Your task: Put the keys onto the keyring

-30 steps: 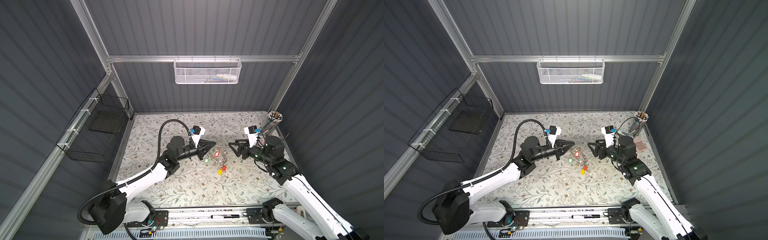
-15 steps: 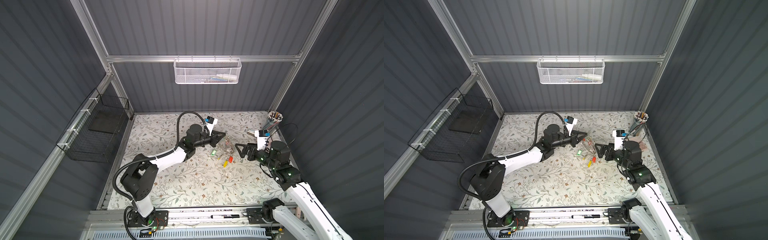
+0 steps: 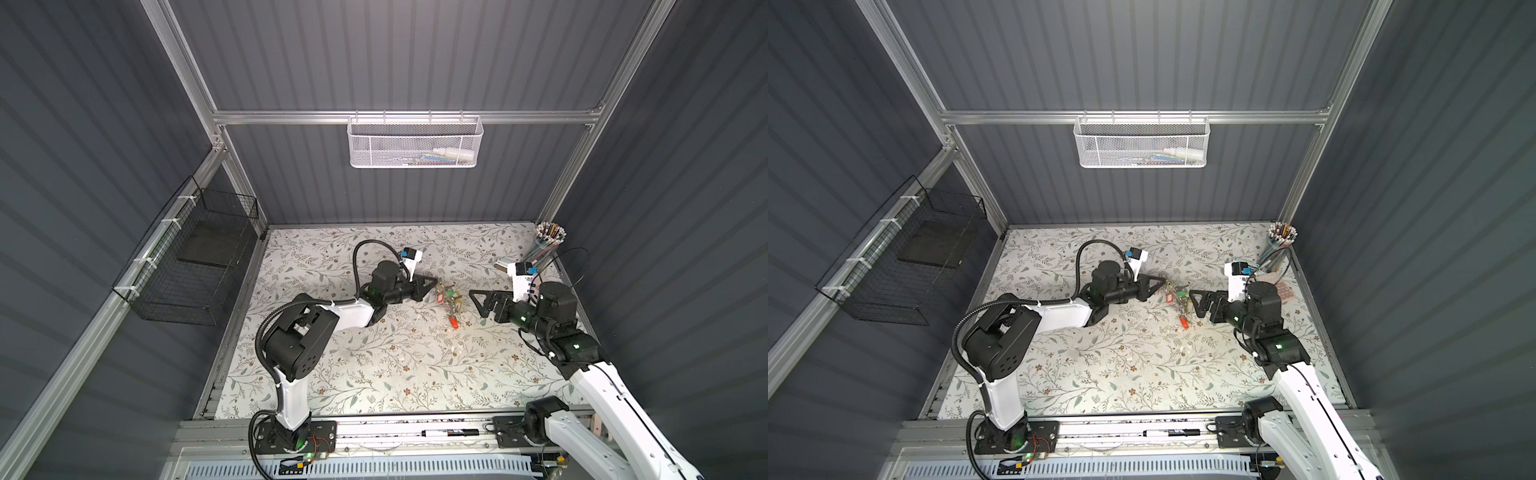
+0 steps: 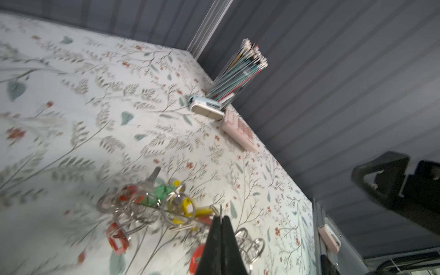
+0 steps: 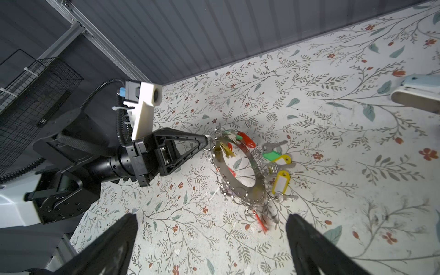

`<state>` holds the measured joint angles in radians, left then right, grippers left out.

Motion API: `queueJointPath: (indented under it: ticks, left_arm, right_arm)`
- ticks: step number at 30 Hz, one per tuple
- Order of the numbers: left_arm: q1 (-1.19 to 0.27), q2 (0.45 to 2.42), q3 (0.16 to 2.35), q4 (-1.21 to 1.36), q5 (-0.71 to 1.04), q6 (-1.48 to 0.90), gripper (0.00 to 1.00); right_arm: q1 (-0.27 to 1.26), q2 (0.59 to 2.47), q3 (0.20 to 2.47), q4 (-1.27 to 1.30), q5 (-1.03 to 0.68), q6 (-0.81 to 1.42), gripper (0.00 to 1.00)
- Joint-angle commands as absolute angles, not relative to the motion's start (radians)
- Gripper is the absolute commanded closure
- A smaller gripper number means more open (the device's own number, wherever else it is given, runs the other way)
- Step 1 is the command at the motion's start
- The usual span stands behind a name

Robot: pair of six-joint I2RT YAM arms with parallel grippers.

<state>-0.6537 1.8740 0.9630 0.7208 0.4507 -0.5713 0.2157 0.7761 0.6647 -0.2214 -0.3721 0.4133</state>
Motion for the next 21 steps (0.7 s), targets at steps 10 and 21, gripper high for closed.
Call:
queueJointPath:
  ticks: [10, 21]
  left_arm:
    - [-0.51, 1.55, 0.549, 0.833, 0.259, -0.656, 0.62]
    - [-0.437, 1.088, 0.591, 0.017, -0.766, -0.501, 0.0]
  right_arm:
    - [0.191, 0.772, 0.618, -0.133, -0.347, 0.439, 0.01]
    - [0.153, 0.83, 0.411, 0.305, 0.345, 0.298, 0.01]
